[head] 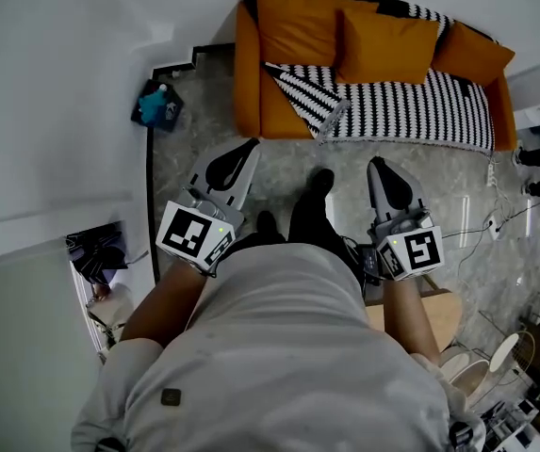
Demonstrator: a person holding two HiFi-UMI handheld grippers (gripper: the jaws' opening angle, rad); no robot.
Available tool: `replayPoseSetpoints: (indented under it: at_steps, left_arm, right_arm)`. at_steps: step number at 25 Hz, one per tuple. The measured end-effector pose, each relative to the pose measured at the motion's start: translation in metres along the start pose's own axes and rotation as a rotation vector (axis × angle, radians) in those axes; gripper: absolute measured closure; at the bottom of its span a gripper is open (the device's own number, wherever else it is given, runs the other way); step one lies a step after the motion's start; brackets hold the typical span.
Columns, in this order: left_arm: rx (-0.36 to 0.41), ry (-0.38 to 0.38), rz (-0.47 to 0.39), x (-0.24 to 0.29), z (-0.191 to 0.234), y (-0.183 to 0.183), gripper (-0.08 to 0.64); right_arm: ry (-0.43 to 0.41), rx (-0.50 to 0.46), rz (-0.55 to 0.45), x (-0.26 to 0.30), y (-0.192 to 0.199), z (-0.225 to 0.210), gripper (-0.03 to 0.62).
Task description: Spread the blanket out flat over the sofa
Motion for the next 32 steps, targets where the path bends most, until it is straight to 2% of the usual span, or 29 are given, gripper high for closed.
replayPoseSetpoints:
  at_steps: [6, 15, 18, 22, 27, 32]
  left_arm:
    - [-0.010, -0.035, 0.023, 0.057, 0.026, -0.008, 0.554]
    - [-0.043, -0.101, 0.091, 0.195, 0.078, -0.010, 0.554]
    - [-0.045, -0.116, 0.131, 0.249, 0.091, 0.000, 0.554]
    - [-0.063, -0.135, 0.188, 0.298, 0.101, 0.020, 0.554]
    - [-0.122, -0.161, 0.208, 0.334, 0.126, 0.049, 0.554]
    - [-0.158, -0.139, 0.276, 0.363, 0.150, 0.108, 0.554]
  right_arm:
    - [-0.059, 0.017, 0.028, 0.054, 0.006, -0.052, 0.561]
    - [-0.130, -0.012, 0.103, 0.154, 0.028, -0.191, 0.558]
    - [-0.153, -0.005, 0.137, 0.189, 0.052, -0.242, 0.542]
    - [-0.225, 0.026, 0.225, 0.237, 0.095, -0.283, 0.464]
    - [-0.267, 0.029, 0.291, 0.298, 0.138, -0.309, 0.444]
    - [-0.285, 0.059, 0.416, 0.355, 0.220, -0.315, 0.442]
Point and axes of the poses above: the fingertips, and each gripper's own axes: x forward along the fingers, z to its left, y out of its underside, the point moved 1 cm from there along -x, backward along the fingers, and after that the axes turned 12 degrees about z, right-handed, at the moved point
